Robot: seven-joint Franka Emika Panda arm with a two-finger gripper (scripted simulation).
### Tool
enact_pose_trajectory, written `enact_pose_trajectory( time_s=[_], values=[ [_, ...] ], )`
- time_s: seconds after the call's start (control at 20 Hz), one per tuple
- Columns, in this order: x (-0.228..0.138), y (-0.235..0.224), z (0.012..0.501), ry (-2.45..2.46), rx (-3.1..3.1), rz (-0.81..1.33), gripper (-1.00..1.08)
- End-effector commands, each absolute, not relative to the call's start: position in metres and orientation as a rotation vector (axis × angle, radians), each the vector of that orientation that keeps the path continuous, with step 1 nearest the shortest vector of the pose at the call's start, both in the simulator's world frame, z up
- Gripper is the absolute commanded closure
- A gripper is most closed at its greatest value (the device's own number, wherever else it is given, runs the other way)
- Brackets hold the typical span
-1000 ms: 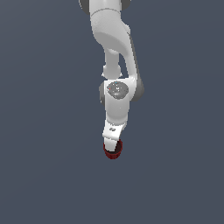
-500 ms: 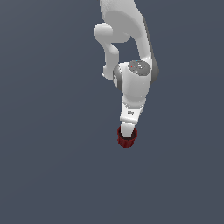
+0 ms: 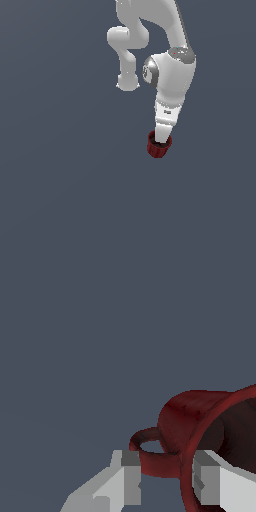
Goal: Pick up the object and move it to a goal position.
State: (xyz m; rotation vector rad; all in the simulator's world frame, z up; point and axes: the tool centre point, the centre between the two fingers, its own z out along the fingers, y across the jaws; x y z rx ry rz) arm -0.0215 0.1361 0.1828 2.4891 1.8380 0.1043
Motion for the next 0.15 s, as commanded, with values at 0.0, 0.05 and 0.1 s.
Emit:
enact_pose_trajectory(
  time_s=[0.0,0.05,0.1],
  values=[
    [-0.0237,0.1420,0.1896,1.835,2.490,0.108,1.08],
    [-0.0241,0.1431,0.1905,1.835,2.490,0.108,1.08],
    [-0.0243,0.1434,0.1907,1.835,2.490,0.108,1.08]
  ],
)
